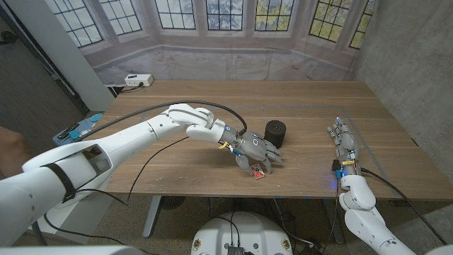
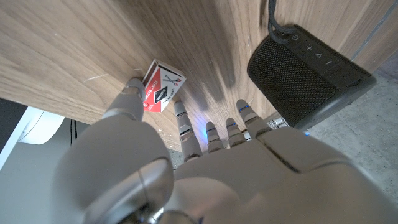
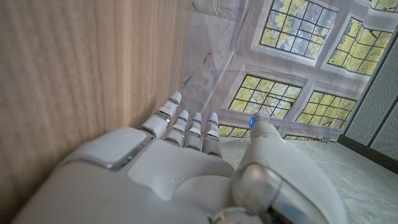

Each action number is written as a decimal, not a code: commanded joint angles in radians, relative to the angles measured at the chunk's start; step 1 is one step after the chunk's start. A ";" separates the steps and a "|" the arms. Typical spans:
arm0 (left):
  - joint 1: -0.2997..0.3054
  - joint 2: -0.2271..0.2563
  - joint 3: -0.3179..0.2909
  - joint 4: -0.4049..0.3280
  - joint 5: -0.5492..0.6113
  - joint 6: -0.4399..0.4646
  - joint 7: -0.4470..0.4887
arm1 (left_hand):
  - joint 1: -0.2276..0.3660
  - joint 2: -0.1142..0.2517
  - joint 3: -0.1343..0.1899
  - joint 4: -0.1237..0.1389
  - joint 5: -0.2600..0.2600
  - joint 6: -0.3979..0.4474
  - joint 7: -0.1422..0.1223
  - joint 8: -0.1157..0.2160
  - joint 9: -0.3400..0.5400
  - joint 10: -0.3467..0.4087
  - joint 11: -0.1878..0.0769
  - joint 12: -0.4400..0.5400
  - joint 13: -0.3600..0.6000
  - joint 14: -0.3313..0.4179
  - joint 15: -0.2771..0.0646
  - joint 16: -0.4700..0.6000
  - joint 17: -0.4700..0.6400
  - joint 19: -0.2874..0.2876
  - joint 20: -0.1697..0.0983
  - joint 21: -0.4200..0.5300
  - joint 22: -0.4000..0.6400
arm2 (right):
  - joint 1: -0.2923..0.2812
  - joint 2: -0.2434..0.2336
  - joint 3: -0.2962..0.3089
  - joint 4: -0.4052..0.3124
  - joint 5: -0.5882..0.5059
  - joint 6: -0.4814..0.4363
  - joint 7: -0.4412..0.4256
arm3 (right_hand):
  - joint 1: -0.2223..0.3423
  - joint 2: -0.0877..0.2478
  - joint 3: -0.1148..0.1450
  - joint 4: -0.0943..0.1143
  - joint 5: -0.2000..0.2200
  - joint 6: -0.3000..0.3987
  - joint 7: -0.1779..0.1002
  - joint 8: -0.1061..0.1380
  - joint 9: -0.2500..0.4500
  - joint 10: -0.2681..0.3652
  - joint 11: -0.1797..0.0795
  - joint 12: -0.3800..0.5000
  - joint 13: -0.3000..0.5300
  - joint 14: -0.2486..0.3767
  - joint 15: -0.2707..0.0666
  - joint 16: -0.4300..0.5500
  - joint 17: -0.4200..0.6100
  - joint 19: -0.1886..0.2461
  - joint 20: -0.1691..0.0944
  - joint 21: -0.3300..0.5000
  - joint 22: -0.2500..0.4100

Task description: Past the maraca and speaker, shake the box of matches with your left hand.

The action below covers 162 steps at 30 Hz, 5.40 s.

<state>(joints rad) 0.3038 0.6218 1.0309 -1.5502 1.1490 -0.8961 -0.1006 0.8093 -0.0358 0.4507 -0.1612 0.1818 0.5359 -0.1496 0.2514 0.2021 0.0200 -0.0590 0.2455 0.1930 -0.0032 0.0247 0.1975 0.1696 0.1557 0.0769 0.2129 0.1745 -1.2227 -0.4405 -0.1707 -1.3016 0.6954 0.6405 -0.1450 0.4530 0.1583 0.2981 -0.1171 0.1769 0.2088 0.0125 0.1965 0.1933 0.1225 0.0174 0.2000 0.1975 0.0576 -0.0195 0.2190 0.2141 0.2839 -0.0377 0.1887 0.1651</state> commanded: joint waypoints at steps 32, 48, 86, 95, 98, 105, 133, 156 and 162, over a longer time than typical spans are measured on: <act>-0.022 0.007 0.039 0.027 0.054 0.050 0.114 | 0.042 0.000 -0.021 0.002 0.003 0.268 0.053 0.103 0.016 0.108 0.003 0.011 0.007 0.061 -0.006 -0.002 0.006 0.052 -0.017 0.002 0.007 | 0.000 0.022 0.002 0.023 0.021 0.007 0.000 | 0.010 0.004 0.003 -0.003 0.000 0.008 0.003 0.002 0.001 0.008 0.000 0.003 0.004 0.012 -0.005 0.005 0.002 0.009 -0.033 0.005 0.004; -0.010 0.039 0.046 -0.012 0.131 0.091 0.250 | 0.071 0.000 -0.031 0.001 0.004 0.404 0.081 0.153 0.019 0.195 -0.004 0.023 0.006 0.131 -0.021 0.005 0.005 0.095 -0.020 0.008 0.007 | -0.009 0.031 0.008 0.031 0.031 0.031 0.014 | 0.011 0.005 0.004 -0.004 0.000 0.011 0.004 0.003 0.001 0.011 0.000 0.004 0.004 0.015 -0.003 0.006 0.001 0.013 -0.032 0.006 0.004; -0.025 0.055 0.020 -0.066 0.133 0.098 0.257 | 0.072 -0.003 -0.044 0.008 0.003 0.405 0.080 0.153 0.023 0.215 0.000 0.014 0.006 0.157 -0.031 -0.001 0.005 0.103 -0.022 0.004 0.008 | -0.041 -0.004 0.019 -0.072 -0.003 -0.015 -0.040 | 0.011 0.004 0.004 -0.002 0.000 0.014 0.005 0.004 0.002 0.013 0.003 0.004 0.004 0.016 -0.002 0.006 0.002 0.018 -0.030 0.005 0.004; -0.016 0.054 -0.006 -0.088 0.103 0.118 0.225 | 0.072 -0.002 -0.046 0.009 0.003 0.401 0.082 0.152 0.024 0.215 0.000 0.011 0.006 0.157 -0.031 -0.003 0.005 0.103 -0.023 0.003 0.008 | -0.028 -0.016 0.021 -0.076 -0.003 -0.031 -0.033 | 0.011 0.004 0.004 -0.002 0.000 0.014 0.005 0.004 0.002 0.012 0.001 0.003 0.004 0.016 -0.003 0.006 0.002 0.018 -0.029 0.005 0.004; -0.006 0.057 -0.017 -0.103 0.097 0.134 0.217 | 0.072 -0.002 -0.046 0.010 0.003 0.401 0.081 0.151 0.024 0.216 -0.001 0.011 0.006 0.157 -0.031 -0.004 0.005 0.103 -0.023 0.003 0.008 | -0.023 -0.018 0.021 -0.075 -0.001 -0.036 -0.029 | 0.011 0.004 0.004 -0.002 0.000 0.014 0.005 0.004 0.002 0.012 0.001 0.003 0.004 0.016 -0.003 0.006 0.002 0.018 -0.029 0.005 0.004; 0.022 0.065 -0.051 -0.134 0.075 0.169 0.204 | 0.071 0.000 -0.048 0.011 0.003 0.398 0.078 0.150 0.025 0.218 0.000 0.009 0.006 0.157 -0.032 -0.005 0.005 0.103 -0.024 0.002 0.008 | -0.018 -0.031 0.021 -0.082 -0.002 -0.052 -0.026 | 0.011 0.005 0.004 -0.002 0.000 0.014 0.006 0.004 0.002 0.011 0.003 0.003 0.004 0.016 -0.002 0.005 0.002 0.019 -0.029 0.005 0.004; 0.118 0.100 -0.132 -0.220 0.063 0.270 0.223 | 0.071 0.005 -0.053 0.013 0.002 0.395 0.081 0.149 0.027 0.223 0.001 0.003 0.007 0.161 -0.035 -0.007 0.005 0.101 -0.022 -0.001 0.008 | -0.025 -0.075 0.022 -0.134 -0.027 -0.096 -0.031 | 0.011 0.005 0.005 -0.001 0.000 0.016 0.006 0.004 0.002 0.012 0.003 0.002 0.005 0.016 -0.001 0.005 0.002 0.020 -0.028 0.004 0.004; 0.181 0.098 -0.176 -0.239 0.031 0.370 0.249 | 0.072 0.008 -0.056 0.013 0.002 0.397 0.079 0.149 0.028 0.227 -0.001 -0.001 0.007 0.165 -0.037 -0.008 0.005 0.101 -0.023 -0.003 0.008 | 0.017 -0.110 0.001 -0.147 -0.038 -0.150 -0.004 | 0.012 0.005 0.005 -0.001 0.000 0.016 0.006 0.003 0.002 0.012 0.004 0.002 0.005 0.016 0.000 0.005 0.002 0.020 -0.027 0.003 0.004; 0.189 0.095 -0.181 -0.227 0.021 0.389 0.268 | 0.071 0.009 -0.058 0.014 0.002 0.399 0.082 0.150 0.028 0.230 0.002 -0.002 0.007 0.167 -0.038 -0.008 0.005 0.101 -0.023 -0.003 0.008 | 0.031 -0.115 -0.007 -0.147 -0.043 -0.164 -0.002 | 0.012 0.005 0.006 -0.002 0.000 0.016 0.006 0.003 0.002 0.012 0.005 0.002 0.005 0.015 0.001 0.004 0.002 0.020 -0.027 0.003 0.004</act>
<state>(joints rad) 0.4732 0.7215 0.8640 -1.7852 1.1873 -0.5491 0.1403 0.8679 -0.0458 0.3968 -0.1433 0.1807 0.9337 -0.0693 0.4045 0.2252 0.2435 -0.0574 0.2469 0.1976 0.1520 -0.0125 0.1906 0.1725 0.2501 0.0537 0.2129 0.1789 -1.2165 -0.5427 -0.1637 -1.4458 0.6603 0.5002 -0.1544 0.4569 0.1623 0.2981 -0.1171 0.1769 0.2143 0.0177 0.1965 0.1930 0.1279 0.0227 0.2000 0.1975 0.0647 -0.0227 0.2190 0.2141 0.2940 -0.0410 0.1887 0.1650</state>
